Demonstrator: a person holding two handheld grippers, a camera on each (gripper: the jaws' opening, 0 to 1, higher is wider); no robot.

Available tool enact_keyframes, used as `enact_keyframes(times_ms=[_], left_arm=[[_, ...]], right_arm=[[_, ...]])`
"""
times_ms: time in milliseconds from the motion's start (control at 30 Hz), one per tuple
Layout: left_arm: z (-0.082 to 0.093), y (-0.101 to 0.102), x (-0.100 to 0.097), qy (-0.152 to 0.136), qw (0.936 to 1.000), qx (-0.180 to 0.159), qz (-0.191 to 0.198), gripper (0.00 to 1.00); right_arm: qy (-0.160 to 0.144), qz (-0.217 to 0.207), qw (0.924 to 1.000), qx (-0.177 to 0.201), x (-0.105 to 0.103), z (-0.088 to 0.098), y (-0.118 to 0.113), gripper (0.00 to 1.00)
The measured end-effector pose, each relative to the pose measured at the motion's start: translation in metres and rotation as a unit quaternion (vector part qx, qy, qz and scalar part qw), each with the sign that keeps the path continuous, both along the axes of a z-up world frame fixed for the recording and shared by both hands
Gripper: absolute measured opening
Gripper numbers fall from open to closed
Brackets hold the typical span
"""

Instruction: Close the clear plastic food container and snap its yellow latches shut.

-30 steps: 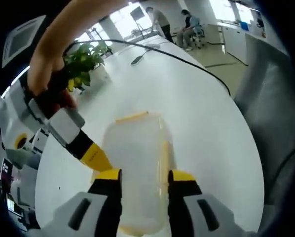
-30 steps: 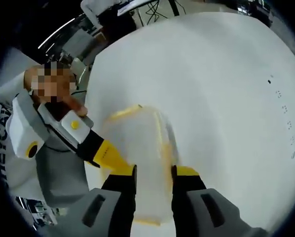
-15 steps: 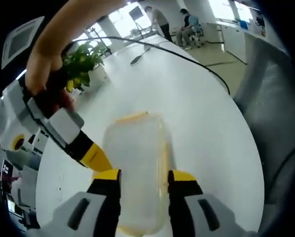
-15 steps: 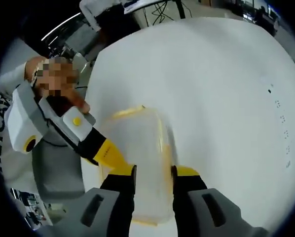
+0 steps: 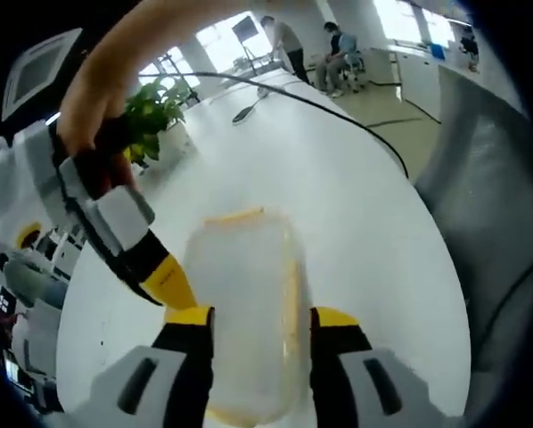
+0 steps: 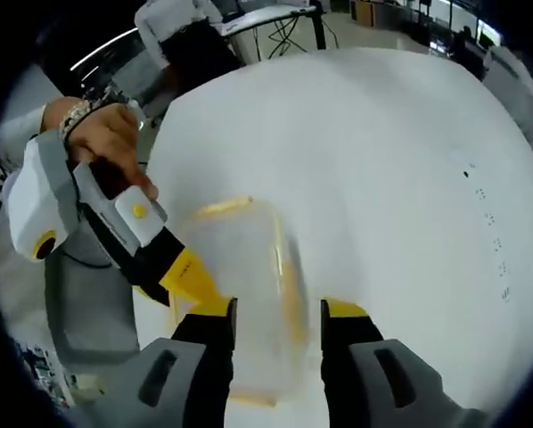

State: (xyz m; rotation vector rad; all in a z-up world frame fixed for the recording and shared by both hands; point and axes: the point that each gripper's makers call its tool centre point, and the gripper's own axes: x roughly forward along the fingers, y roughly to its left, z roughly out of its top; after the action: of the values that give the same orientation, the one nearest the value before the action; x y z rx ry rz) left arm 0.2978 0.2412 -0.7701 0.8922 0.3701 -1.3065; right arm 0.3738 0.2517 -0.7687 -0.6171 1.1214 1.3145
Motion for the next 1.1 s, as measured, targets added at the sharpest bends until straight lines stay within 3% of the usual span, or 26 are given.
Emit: enact_keyframes(times_ms=[100,367,467,567,733,833,967,1100], left_arm=[[0.004,0.002,0.001,-0.008,1.0000,-0.002,-0.004,0.42],[0.022,0.017,0.014,-0.002,0.9992,-0.032,0.024,0.68],[0.027,0.024,0.024,0.000,0.9984,-0.042,0.039,0.81],[0.029,0.034,0.035,-0.001,0.9980,-0.037,0.050,0.83],[0.023,0.046,0.045,0.000,0.9982,-0.017,0.057,0.91],[0.011,0.056,0.045,0.028,0.9977,0.014,0.059,0.99],[0.003,0.059,0.049,0.035,0.9975,0.029,0.054,0.99],[-0.002,0.059,0.048,0.063,0.9961,0.031,0.055,0.99]], right_arm=[[-0.019,-0.009,0.9998,0.006,0.004,0.007,-0.005,0.37],[-0.052,-0.024,0.9978,0.034,0.003,0.023,-0.018,0.48],[-0.060,-0.028,0.9970,0.039,-0.002,0.026,-0.026,0.57],[-0.064,-0.034,0.9964,0.044,-0.007,0.028,-0.036,0.59],[-0.080,-0.043,0.9951,0.040,-0.014,0.025,-0.052,0.65],[-0.089,-0.042,0.9945,0.035,-0.020,0.022,-0.059,0.70],[-0.106,-0.033,0.9933,0.031,-0.028,0.018,-0.064,0.79],[-0.110,-0.014,0.9932,0.034,-0.042,0.011,-0.064,0.89]])
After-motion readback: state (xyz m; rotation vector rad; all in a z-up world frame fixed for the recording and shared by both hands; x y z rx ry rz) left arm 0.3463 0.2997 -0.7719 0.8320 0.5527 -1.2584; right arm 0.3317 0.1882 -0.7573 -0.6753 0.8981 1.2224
